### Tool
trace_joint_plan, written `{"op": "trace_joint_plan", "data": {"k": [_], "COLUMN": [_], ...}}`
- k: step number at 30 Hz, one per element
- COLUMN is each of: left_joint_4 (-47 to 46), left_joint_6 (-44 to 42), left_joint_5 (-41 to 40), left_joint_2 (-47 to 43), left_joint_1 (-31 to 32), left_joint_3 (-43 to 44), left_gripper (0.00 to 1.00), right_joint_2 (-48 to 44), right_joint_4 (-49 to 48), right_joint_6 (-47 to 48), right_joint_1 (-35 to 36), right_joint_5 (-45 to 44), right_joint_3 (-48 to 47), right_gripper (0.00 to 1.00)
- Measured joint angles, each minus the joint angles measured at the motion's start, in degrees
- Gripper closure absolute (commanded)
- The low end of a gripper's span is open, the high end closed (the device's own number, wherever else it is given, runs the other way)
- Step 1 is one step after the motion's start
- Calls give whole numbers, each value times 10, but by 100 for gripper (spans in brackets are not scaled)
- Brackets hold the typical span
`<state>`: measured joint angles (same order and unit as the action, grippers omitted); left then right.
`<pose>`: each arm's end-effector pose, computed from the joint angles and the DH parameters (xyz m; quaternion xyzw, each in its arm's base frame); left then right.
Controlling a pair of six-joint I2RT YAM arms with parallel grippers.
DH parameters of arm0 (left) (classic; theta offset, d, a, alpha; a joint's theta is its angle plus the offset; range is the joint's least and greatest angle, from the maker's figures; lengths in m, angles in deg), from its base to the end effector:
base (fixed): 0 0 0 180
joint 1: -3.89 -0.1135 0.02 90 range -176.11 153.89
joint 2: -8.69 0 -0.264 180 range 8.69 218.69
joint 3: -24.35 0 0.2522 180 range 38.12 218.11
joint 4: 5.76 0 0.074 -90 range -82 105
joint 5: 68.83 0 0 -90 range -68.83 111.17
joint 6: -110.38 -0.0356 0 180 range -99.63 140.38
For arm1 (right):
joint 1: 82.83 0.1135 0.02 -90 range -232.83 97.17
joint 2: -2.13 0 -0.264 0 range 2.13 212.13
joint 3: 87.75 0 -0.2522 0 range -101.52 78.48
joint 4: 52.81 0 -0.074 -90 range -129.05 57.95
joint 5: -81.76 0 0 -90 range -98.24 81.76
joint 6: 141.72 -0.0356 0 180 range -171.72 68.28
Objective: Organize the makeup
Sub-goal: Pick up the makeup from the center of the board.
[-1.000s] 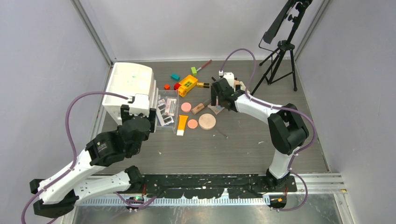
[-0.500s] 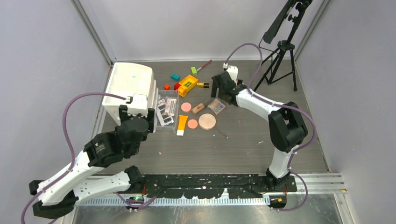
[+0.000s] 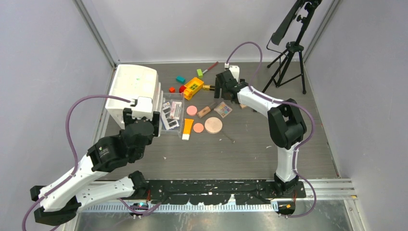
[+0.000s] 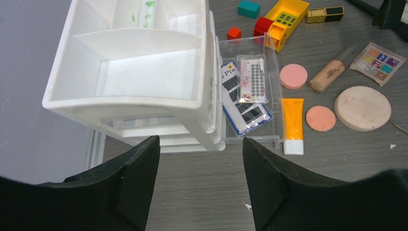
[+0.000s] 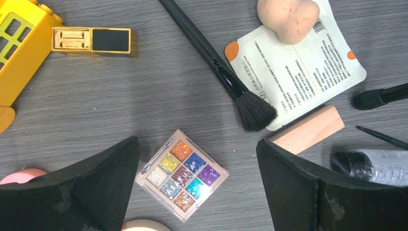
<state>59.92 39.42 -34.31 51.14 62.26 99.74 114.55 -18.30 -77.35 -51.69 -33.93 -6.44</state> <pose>0.0858 -0.0834 0.3779 0.0514 0.8066 0.0536 0.5864 0.3814 0.2124 0.2186 0.0354 0.9137 -0.0175 0.4045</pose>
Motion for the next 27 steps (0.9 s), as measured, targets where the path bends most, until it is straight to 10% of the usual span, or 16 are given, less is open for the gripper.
{"op": "trace_joint_plan", "data": {"k": [27], "left_joint_4": [0], "left_joint_6": [1], "left_joint_5": [2], "left_joint_2": [-5], "left_joint_1": [-3], "left_joint_3": [0], "left_gripper": [37], "right_joint_2": [-73], "right_joint_4": [-145], "right_joint_6": [-75], "right_joint_1": [3], "right_joint_5": [296], "right_joint_3": [134], "right_gripper": [15]}}
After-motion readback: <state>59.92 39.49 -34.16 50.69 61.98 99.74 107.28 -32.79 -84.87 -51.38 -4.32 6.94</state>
